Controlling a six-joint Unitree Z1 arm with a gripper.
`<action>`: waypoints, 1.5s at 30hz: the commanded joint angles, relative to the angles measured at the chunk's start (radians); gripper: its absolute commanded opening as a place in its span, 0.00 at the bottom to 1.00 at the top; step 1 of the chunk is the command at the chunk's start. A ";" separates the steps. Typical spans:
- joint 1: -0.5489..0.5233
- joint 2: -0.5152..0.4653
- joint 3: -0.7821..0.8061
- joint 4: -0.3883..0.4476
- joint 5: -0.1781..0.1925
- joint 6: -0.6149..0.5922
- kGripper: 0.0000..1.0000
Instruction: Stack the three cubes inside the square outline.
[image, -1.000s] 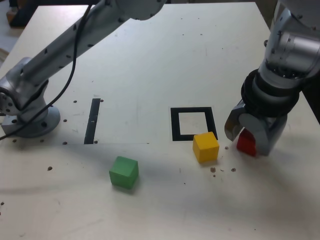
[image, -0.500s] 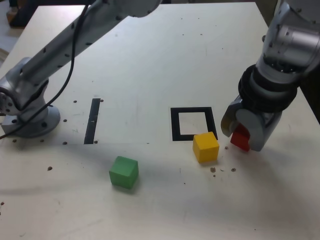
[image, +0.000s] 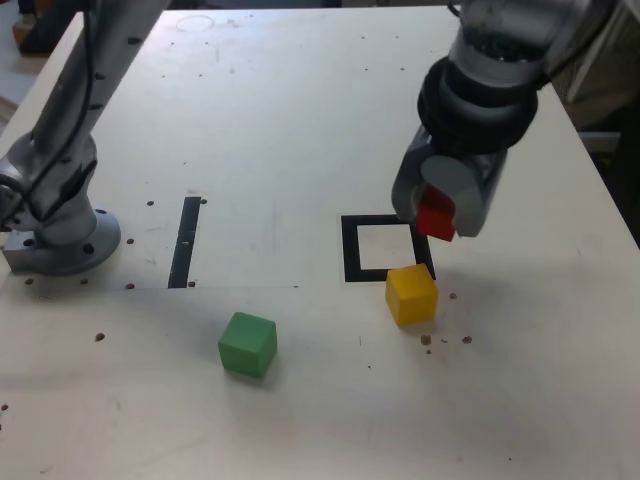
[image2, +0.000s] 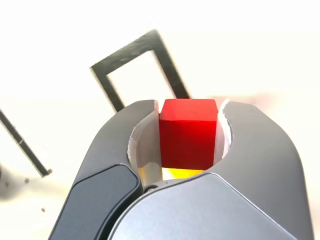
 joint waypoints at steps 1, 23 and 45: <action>0.023 -0.038 0.057 -0.006 -0.017 -0.047 0.29; 0.182 -0.108 0.399 -0.283 -0.201 -0.144 0.29; 0.204 -0.112 0.473 -0.342 -0.203 -0.122 0.99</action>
